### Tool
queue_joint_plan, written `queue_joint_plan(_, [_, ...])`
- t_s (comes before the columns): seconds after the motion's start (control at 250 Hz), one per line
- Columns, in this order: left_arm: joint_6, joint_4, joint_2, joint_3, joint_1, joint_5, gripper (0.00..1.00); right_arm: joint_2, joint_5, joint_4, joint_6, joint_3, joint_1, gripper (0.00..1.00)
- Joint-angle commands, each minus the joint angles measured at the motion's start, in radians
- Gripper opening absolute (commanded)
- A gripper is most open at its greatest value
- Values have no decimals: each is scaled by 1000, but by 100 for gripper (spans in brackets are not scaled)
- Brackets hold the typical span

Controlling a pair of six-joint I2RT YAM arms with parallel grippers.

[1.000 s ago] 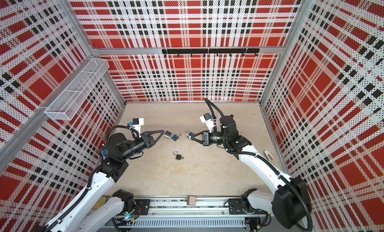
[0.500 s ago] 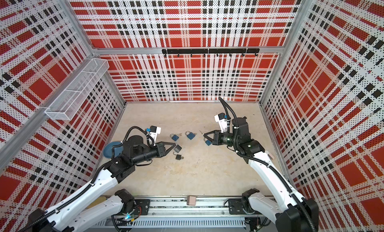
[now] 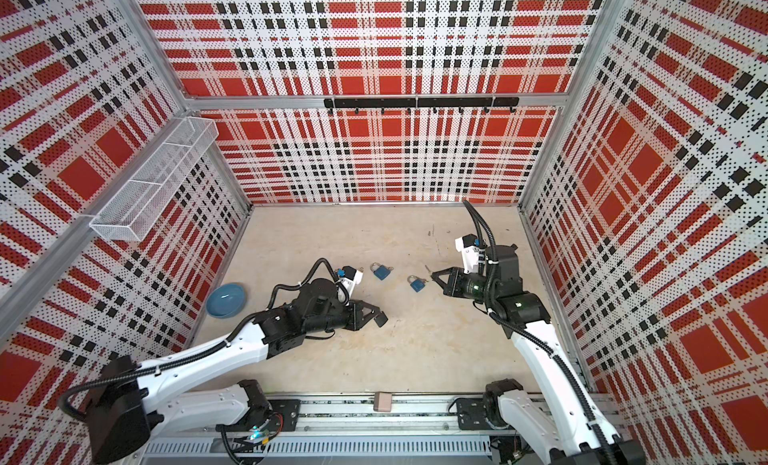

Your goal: Lock with the key

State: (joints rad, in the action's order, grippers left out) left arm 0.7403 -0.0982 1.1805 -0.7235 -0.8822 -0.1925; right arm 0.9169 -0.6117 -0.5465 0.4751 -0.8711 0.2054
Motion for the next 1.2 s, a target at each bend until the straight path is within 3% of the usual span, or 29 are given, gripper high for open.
queue_joint_plan(0.0, [-18, 84, 56, -53, -25, 48, 0, -41, 50, -72, -69, 15, -5, 0])
queue_joint_plan(0.568, [-51, 115, 494, -252, -127, 124, 0, -91, 101, -119, -78, 146, -26, 0])
queue_joint_plan(1.196, [-60, 137, 676, -327, -138, 190, 0, -54, 76, -101, -92, 190, -24, 0])
